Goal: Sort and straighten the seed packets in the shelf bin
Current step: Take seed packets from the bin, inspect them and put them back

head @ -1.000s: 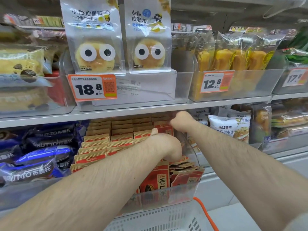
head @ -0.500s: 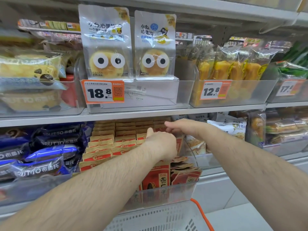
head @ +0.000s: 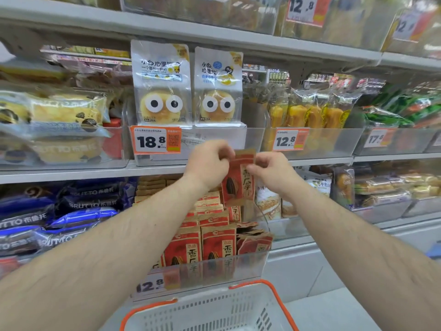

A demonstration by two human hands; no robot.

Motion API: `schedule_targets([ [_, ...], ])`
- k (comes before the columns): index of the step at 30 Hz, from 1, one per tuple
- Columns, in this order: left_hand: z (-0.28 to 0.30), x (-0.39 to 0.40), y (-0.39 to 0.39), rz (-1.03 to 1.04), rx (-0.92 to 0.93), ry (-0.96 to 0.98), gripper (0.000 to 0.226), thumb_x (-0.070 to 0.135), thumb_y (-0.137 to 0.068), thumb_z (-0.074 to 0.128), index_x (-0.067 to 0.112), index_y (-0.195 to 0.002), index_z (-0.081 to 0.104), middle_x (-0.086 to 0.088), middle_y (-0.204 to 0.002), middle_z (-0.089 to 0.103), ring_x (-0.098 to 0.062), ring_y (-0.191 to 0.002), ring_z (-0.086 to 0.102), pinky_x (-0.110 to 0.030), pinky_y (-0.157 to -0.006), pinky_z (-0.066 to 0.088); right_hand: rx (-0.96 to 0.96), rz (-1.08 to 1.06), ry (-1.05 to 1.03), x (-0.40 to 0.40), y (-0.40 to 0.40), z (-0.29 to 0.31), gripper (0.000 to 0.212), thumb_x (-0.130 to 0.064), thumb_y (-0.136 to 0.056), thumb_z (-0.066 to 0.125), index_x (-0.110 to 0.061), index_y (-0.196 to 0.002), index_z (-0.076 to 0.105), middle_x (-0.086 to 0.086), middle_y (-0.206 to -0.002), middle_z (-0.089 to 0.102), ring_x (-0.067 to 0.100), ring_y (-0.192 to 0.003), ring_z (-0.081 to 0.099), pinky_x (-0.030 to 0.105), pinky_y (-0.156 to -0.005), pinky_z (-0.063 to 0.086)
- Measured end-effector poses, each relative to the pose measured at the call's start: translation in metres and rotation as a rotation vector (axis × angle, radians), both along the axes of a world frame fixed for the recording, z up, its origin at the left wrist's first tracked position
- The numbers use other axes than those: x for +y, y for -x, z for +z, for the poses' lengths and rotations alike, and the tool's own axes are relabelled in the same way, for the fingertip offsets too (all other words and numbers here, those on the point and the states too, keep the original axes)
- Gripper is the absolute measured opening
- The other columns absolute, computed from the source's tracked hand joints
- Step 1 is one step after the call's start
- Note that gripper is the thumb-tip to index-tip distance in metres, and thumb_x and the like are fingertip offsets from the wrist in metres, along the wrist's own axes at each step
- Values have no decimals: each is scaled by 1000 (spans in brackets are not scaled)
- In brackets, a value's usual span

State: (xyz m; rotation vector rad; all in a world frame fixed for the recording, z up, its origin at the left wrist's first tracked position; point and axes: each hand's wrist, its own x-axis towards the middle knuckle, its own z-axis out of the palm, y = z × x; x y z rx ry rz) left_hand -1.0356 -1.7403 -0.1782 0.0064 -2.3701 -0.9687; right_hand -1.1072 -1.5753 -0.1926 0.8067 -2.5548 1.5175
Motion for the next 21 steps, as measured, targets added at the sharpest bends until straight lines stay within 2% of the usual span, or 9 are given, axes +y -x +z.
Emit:
schedule_targets([
  [3, 14, -5, -13, -75, 137, -442, 23, 9, -91, 69, 25, -88, 52, 5, -102, 65, -10, -90, 63, -24, -71, 57, -9, 7, 145, -2, -24, 14, 13, -12, -96, 61, -18, -92, 72, -2, -87, 75, 8, -78, 70, 25, -71, 53],
  [5, 17, -5, -26, -128, 108, -672, 16, 14, -94, 68, 22, -95, 54, 2, -103, 65, -8, -85, 64, -20, -65, 55, -54, 31, 218, -4, -42, 18, 13, -11, -97, 59, -14, -93, 71, 1, -86, 76, 8, -76, 71, 23, -67, 54],
  [7, 11, -2, -42, -196, 24, -808, 3, 21, -99, 62, 18, -101, 63, -4, -99, 72, -10, -78, 71, -22, -63, 57, -107, 62, 270, -7, -63, 16, 14, -6, -98, 57, -9, -92, 70, 1, -78, 74, 5, -65, 69, 18, -57, 51],
  [9, -4, 0, -61, -232, -30, -888, 16, 24, -102, 56, 15, -100, 70, -4, -91, 77, -16, -77, 74, -31, -65, 61, -169, 78, 279, -9, -82, 7, 16, -4, -98, 54, -8, -93, 69, 0, -75, 73, 7, -62, 69, 18, -52, 51],
  [13, -43, 2, -99, -202, -74, -995, 21, 22, -103, 53, 17, -99, 72, 0, -84, 78, -12, -73, 74, -24, -59, 57, -300, 53, 263, -14, -112, -26, 16, -4, -96, 56, -9, -89, 70, 5, -79, 76, 16, -71, 73, 29, -60, 57],
  [15, -64, 2, -111, -179, -127, -1023, 22, 24, -103, 52, 17, -99, 72, -4, -87, 78, -16, -78, 75, -29, -62, 60, -351, 18, 257, -16, -123, -47, 15, -5, -95, 57, -9, -87, 69, 9, -81, 76, 22, -74, 73, 35, -64, 57],
  [18, -94, 4, -120, -164, -204, -1090, 23, 23, -103, 53, 14, -95, 72, -11, -90, 77, -24, -80, 75, -39, -68, 61, -396, -43, 286, -21, -136, -79, 17, -3, -90, 61, -12, -78, 70, 7, -73, 74, 18, -65, 71, 31, -58, 52],
  [21, -118, 6, -127, -142, -235, -1115, 22, 20, -103, 53, 14, -95, 72, -8, -85, 77, -19, -73, 73, -29, -57, 56, -415, -92, 318, -23, -146, -105, 17, -2, -84, 65, -14, -76, 72, 3, -74, 75, 16, -67, 71, 30, -59, 53],
])
